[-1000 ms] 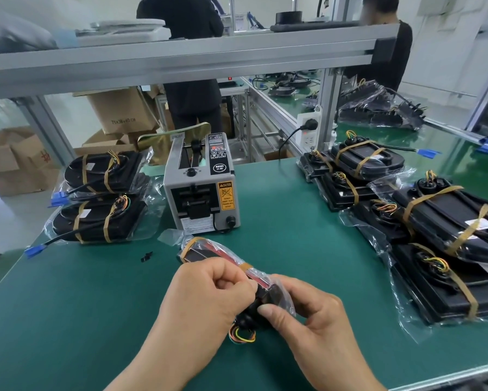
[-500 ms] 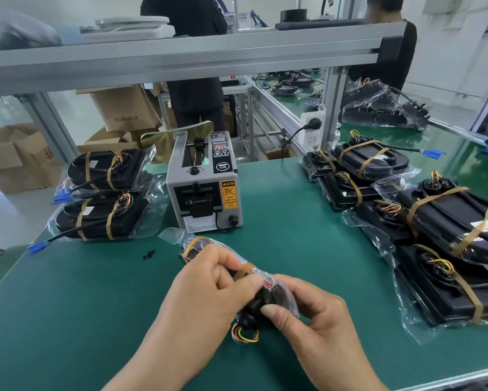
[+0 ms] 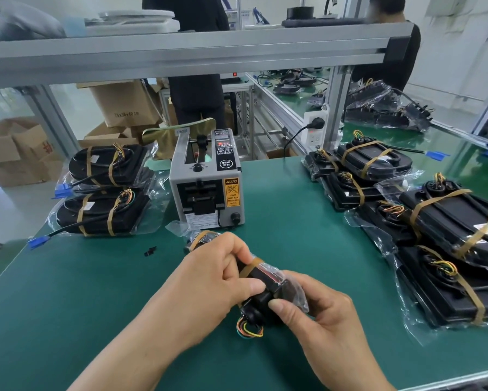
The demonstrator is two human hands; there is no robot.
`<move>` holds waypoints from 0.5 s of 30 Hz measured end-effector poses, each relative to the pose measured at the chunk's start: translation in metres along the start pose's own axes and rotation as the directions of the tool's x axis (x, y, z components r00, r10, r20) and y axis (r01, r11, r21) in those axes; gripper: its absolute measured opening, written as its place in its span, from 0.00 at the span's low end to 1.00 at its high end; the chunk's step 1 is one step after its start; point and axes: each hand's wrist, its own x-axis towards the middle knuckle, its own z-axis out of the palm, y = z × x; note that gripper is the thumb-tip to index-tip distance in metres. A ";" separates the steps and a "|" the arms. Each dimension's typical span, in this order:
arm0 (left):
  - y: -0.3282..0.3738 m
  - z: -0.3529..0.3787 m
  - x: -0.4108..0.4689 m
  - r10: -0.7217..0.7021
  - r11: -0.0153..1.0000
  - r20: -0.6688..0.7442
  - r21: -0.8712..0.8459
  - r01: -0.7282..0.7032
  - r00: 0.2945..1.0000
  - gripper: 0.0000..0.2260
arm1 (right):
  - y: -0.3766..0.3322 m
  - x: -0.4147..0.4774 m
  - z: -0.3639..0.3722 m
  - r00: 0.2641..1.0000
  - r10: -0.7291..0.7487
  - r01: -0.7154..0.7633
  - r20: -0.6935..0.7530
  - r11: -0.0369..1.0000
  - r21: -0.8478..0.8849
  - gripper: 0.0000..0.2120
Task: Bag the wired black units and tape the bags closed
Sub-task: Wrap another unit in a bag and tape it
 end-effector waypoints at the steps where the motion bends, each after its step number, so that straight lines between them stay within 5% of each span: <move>1: 0.000 -0.001 0.001 0.005 1.000 0.009 0.010 -0.005 1.000 0.13 | -0.001 0.000 0.000 1.000 0.002 -0.002 0.009 1.000 -0.005 0.15; 7: 0.001 -0.005 0.005 0.009 1.000 0.078 -0.008 -0.009 0.997 0.11 | -0.015 0.005 -0.007 0.993 0.088 -0.083 0.083 0.995 -0.062 0.11; 15: 0.005 0.003 0.004 0.051 0.998 0.046 -0.034 -0.049 0.998 0.09 | -0.033 0.029 -0.003 0.995 0.078 -0.049 0.055 0.911 -0.409 0.04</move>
